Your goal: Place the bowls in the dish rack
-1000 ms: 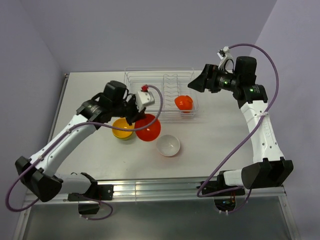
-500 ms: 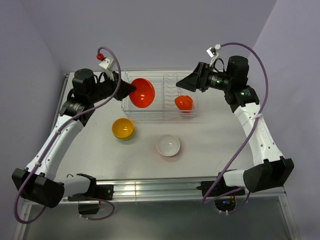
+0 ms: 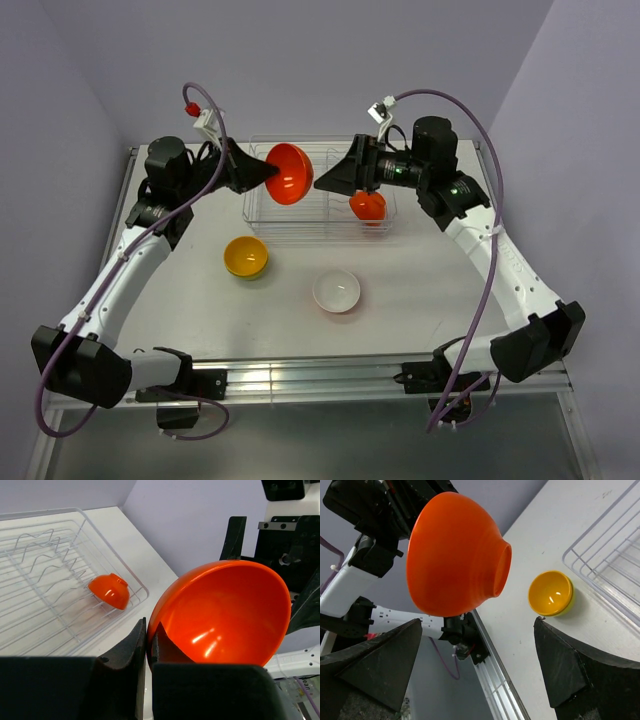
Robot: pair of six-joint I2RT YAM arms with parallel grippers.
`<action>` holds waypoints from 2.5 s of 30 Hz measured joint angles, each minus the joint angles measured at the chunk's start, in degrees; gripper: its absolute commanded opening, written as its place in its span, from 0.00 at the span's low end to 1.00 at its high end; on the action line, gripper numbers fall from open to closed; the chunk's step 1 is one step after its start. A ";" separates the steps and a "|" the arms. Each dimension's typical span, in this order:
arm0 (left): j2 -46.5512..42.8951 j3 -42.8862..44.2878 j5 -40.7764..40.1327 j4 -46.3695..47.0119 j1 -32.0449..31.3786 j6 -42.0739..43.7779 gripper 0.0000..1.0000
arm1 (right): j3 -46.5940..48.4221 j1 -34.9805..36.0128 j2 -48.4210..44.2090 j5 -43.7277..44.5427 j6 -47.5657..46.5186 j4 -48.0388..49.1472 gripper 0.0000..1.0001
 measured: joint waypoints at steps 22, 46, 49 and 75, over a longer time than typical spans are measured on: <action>0.90 -2.82 -0.17 4.17 0.00 -6.64 0.00 | 2.36 4.76 2.56 3.54 4.17 2.47 1.00; 0.96 -5.01 1.07 6.36 -0.02 -9.27 0.00 | 3.78 6.97 4.76 6.05 1.57 2.12 0.88; 0.96 -5.01 1.11 6.43 -0.02 -9.49 0.00 | 3.76 7.06 4.74 6.10 1.57 2.19 0.80; 1.60 -5.27 1.49 5.33 -0.13 -8.57 0.61 | 3.61 7.34 6.16 5.14 0.81 1.77 0.00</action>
